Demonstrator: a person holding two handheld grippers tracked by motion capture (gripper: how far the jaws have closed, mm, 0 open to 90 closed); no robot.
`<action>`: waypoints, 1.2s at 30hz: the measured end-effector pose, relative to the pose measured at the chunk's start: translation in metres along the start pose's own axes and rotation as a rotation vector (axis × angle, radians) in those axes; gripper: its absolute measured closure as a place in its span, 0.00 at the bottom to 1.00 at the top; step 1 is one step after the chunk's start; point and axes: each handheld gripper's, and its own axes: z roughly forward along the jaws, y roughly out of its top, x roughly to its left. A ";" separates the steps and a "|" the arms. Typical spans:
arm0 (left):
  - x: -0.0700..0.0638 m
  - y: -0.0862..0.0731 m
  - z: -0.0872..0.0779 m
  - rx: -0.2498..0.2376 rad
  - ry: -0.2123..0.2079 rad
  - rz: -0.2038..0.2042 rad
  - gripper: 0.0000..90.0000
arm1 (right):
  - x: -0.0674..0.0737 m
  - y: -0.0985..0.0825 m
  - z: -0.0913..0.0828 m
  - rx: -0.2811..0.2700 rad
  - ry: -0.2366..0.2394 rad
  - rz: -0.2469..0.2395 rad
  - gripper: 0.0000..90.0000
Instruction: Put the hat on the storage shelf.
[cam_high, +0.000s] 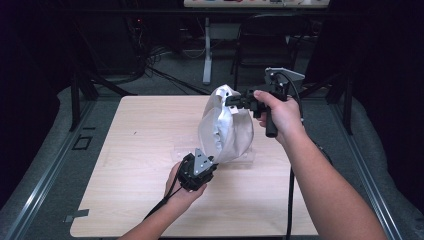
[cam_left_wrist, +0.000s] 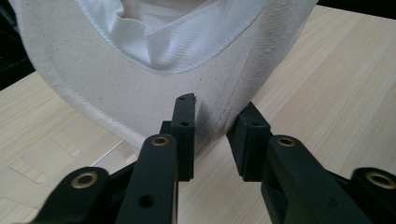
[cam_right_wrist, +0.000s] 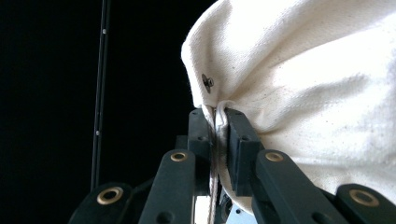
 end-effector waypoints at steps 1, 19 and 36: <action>0.001 0.000 0.000 -0.002 -0.001 0.006 0.83 | 0.000 0.000 0.000 -0.002 0.000 0.000 0.91; 0.039 -0.001 0.004 -0.091 -0.169 -0.127 0.93 | 0.002 0.003 0.008 -0.019 -0.005 -0.024 0.91; 0.062 -0.013 0.019 -0.128 -0.231 -0.147 0.94 | -0.008 0.008 0.021 -0.023 -0.009 -0.011 0.91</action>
